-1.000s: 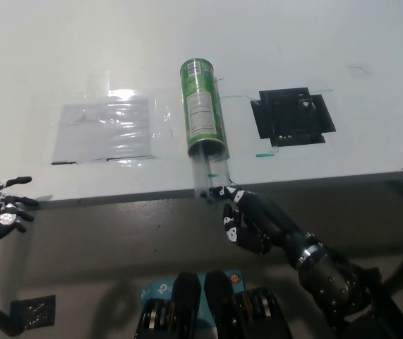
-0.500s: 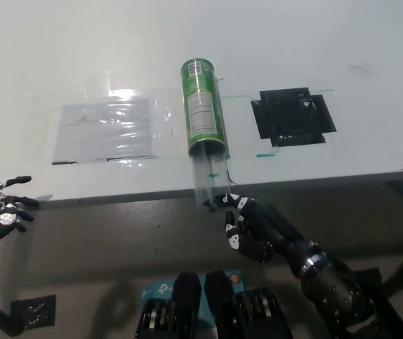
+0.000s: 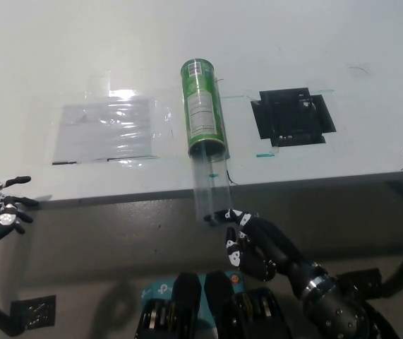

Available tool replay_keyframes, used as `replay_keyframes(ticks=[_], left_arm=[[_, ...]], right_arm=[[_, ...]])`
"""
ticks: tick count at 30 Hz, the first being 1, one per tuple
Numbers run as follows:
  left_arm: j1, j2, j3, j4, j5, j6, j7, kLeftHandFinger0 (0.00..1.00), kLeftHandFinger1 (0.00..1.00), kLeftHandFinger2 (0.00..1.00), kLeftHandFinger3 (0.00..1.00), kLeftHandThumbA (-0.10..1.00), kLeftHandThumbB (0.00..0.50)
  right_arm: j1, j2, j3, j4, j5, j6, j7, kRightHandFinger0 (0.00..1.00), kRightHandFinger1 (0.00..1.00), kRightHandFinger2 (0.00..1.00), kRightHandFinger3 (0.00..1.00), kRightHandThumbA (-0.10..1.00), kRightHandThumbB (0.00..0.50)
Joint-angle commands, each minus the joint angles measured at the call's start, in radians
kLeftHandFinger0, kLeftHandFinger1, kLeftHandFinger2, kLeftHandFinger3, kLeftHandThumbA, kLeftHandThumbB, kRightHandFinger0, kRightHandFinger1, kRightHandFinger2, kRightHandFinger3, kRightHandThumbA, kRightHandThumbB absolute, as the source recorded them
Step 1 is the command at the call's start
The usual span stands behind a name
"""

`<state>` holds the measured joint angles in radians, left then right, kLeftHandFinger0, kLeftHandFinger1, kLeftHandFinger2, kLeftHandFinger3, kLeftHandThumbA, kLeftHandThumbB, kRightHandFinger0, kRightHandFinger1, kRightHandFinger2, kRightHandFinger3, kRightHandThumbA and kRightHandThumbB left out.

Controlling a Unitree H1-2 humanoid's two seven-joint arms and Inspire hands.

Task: The robot uses its right hand finger to pull out the chips tray kept inside a container in the middle of the desk

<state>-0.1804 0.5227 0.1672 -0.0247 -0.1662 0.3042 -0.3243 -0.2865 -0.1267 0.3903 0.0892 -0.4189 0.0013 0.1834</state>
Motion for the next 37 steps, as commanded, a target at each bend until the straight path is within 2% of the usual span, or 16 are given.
replay_keyframes(ticks=[1, 2, 4, 6, 11, 16, 17, 18, 20, 26, 28, 32, 33, 34, 35, 37], left_arm=[[-0.003, 0.041, 0.011, -0.023, -0.005, 0.0, -0.011, 0.43, 0.46, 0.55, 0.77, -0.1, 0.091], [-0.001, 0.038, 0.015, -0.019, -0.012, -0.006, -0.013, 0.44, 0.46, 0.55, 0.76, -0.1, 0.096], [0.0, 0.038, 0.015, -0.026, -0.006, 0.012, -0.004, 0.44, 0.47, 0.55, 0.75, -0.1, 0.103], [0.0, 0.041, 0.012, -0.025, -0.003, 0.002, -0.009, 0.44, 0.48, 0.56, 0.75, -0.1, 0.095], [0.011, 0.031, 0.011, -0.025, -0.008, -0.005, -0.009, 0.42, 0.46, 0.55, 0.75, -0.1, 0.09], [0.017, 0.029, 0.014, -0.025, -0.008, -0.003, -0.004, 0.44, 0.46, 0.55, 0.75, -0.1, 0.092], [0.018, 0.03, 0.014, -0.024, -0.008, -0.006, -0.006, 0.45, 0.47, 0.56, 0.76, -0.1, 0.089], [0.017, 0.028, 0.013, -0.022, -0.007, -0.006, -0.004, 0.45, 0.47, 0.56, 0.76, -0.1, 0.089], [0.018, 0.024, 0.014, -0.017, -0.009, -0.013, -0.004, 0.45, 0.47, 0.55, 0.74, -0.1, 0.093], [0.023, 0.023, 0.014, -0.01, -0.006, -0.02, -0.002, 0.45, 0.48, 0.57, 0.75, -0.1, 0.084], [0.023, 0.024, 0.014, -0.015, -0.002, -0.008, 0.003, 0.45, 0.48, 0.57, 0.75, -0.1, 0.081], [0.032, 0.023, 0.017, -0.013, -0.005, -0.019, 0.001, 0.46, 0.49, 0.58, 0.77, -0.1, 0.076], [0.034, 0.021, 0.019, -0.012, -0.004, -0.016, 0.005, 0.46, 0.49, 0.58, 0.77, -0.1, 0.077], [0.034, 0.02, 0.019, -0.012, -0.004, -0.015, 0.006, 0.46, 0.49, 0.58, 0.76, -0.1, 0.078], [0.035, 0.02, 0.018, -0.013, -0.001, -0.013, 0.007, 0.45, 0.49, 0.58, 0.76, -0.1, 0.076], [0.035, 0.02, 0.02, -0.012, -0.003, -0.015, 0.006, 0.45, 0.49, 0.58, 0.76, -0.1, 0.076]], right_arm=[[-0.004, 0.012, -0.013, -0.025, 0.024, 0.004, 0.013, 0.0, 0.04, 0.73, 0.77, -0.1, 0.148], [-0.007, 0.015, -0.014, -0.025, 0.021, 0.006, 0.009, 0.0, 0.01, 0.86, 0.87, -0.1, 0.123], [-0.014, 0.021, -0.022, -0.023, 0.028, 0.001, 0.007, 0.0, 0.02, 1.0, 1.0, -0.1, 0.134], [-0.031, 0.019, -0.024, -0.026, 0.01, 0.013, 0.005, 0.0, 0.02, 1.0, 1.0, -0.1, 0.144], [-0.073, -0.001, -0.044, -0.068, 0.038, 0.05, 0.051, 0.14, 0.15, 1.0, 1.0, -0.1, 0.139], [-0.086, -0.01, -0.071, -0.117, 0.061, 0.077, 0.076, 0.09, 0.13, 1.0, 1.0, -0.1, 0.176], [-0.083, -0.015, -0.075, -0.125, 0.07, 0.068, 0.077, 0.1, 0.23, 1.0, 1.0, -0.1, 0.184], [-0.078, -0.019, -0.079, -0.156, 0.072, 0.103, 0.091, 0.1, 0.19, 1.0, 1.0, -0.1, 0.187], [-0.065, -0.022, -0.089, -0.176, 0.092, 0.102, 0.097, 0.04, 0.07, 1.0, 1.0, -0.1, 0.192], [0.013, -0.077, -0.126, -0.354, 0.118, 0.202, 0.145, 0.0, 0.0, 1.0, 1.0, -0.1, 0.201], [0.052, -0.107, -0.16, -0.416, 0.118, 0.212, 0.134, 0.0, 0.0, 1.0, 1.0, -0.1, 0.231], [0.112, -0.147, -0.241, -0.473, 0.162, 0.206, 0.112, 0.0, 0.0, 1.0, 1.0, -0.1, 0.221], [0.131, -0.148, -0.283, -0.485, 0.187, 0.212, 0.098, 0.06, 0.0, 1.0, 1.0, -0.1, 0.222], [0.136, -0.145, -0.295, -0.49, 0.194, 0.218, 0.096, 0.04, 0.0, 1.0, 1.0, -0.1, 0.223], [0.165, -0.143, -0.367, -0.483, 0.208, 0.184, 0.043, 0.0, 0.0, 1.0, 1.0, -0.1, 0.235], [0.178, -0.129, -0.41, -0.462, 0.224, 0.169, 0.013, 0.0, 0.02, 1.0, 1.0, -0.1, 0.228]])
